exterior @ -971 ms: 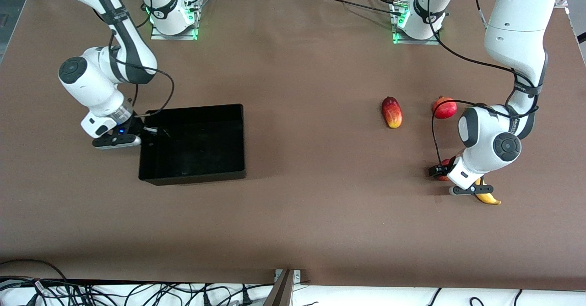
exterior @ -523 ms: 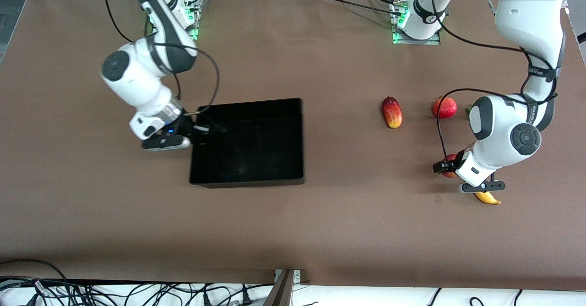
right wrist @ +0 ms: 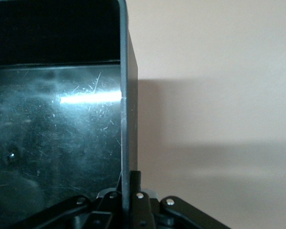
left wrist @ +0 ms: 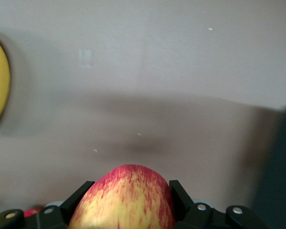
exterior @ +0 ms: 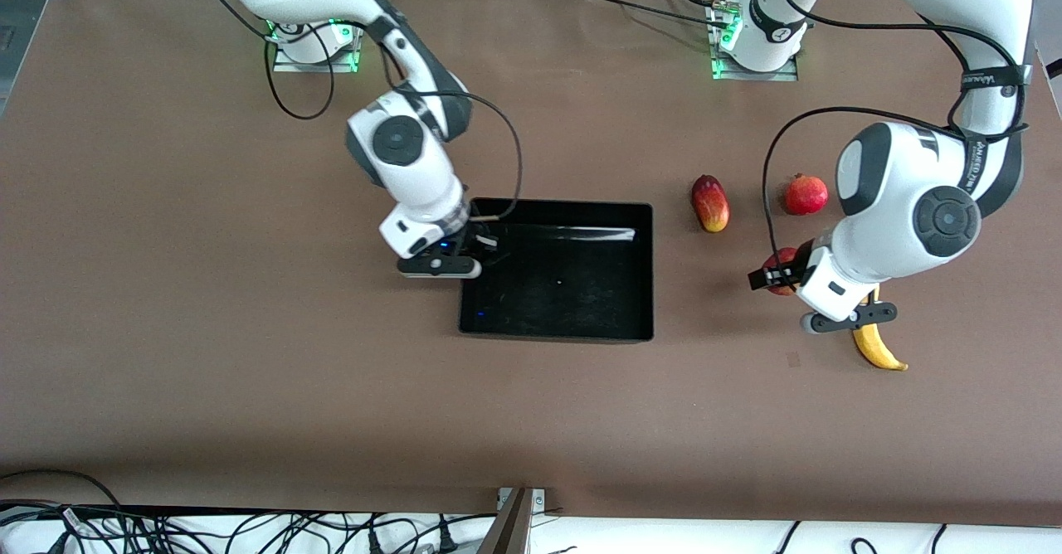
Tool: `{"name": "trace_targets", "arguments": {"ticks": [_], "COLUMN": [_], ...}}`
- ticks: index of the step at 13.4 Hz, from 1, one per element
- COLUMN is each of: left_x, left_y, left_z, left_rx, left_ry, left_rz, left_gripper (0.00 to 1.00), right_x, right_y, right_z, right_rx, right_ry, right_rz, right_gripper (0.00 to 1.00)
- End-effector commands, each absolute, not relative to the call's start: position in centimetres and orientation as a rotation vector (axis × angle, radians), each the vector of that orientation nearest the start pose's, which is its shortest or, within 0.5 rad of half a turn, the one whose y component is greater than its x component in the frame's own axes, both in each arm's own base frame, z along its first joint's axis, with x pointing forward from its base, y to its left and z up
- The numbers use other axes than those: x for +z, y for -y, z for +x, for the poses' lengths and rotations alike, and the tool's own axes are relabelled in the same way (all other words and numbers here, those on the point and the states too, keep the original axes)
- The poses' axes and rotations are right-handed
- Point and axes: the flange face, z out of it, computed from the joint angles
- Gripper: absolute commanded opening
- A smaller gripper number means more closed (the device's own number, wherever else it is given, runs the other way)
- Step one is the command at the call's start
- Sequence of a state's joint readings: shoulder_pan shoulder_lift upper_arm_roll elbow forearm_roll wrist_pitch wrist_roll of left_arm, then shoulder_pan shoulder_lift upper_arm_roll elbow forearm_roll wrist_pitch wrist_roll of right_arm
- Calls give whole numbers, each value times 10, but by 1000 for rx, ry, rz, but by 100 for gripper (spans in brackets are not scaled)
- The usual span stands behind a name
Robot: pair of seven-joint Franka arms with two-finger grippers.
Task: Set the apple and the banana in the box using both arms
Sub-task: 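Slide the black box toward the fruit with the right gripper while the left lifts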
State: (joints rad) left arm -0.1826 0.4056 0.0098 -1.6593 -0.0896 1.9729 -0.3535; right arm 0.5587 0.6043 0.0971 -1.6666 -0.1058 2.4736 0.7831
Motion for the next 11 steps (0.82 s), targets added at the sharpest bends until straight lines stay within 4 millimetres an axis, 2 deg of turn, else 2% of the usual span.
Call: {"name": "trace_targets", "arguments": {"ticks": [1, 4, 5, 7, 10, 11], "left_x": [369, 355, 348, 325, 311, 310], "left_y": [175, 208, 218, 250, 288, 301], "left_z": [637, 631, 629, 620, 620, 618], "left_rx": [200, 190, 204, 244, 240, 237], "left_ry": [415, 459, 458, 462, 547, 564], "left_rz": [-3149, -3097, -3092, -3074, -3056, -3053], "left_gripper": [0, 0, 0, 0, 0, 0], "right_x": [259, 250, 246, 247, 238, 236], "right_y": [-474, -483, -494, -509, -521, -522], "right_z": [566, 564, 556, 551, 544, 543], "right_rx": [-334, -333, -332, -357, -367, -365], "right_ry": [-160, -151, -126, -139, -111, -107], "right_rz": [-3028, -3049, -3048, -3040, -3042, -3045], "right_gripper": [0, 0, 0, 0, 0, 48]}}
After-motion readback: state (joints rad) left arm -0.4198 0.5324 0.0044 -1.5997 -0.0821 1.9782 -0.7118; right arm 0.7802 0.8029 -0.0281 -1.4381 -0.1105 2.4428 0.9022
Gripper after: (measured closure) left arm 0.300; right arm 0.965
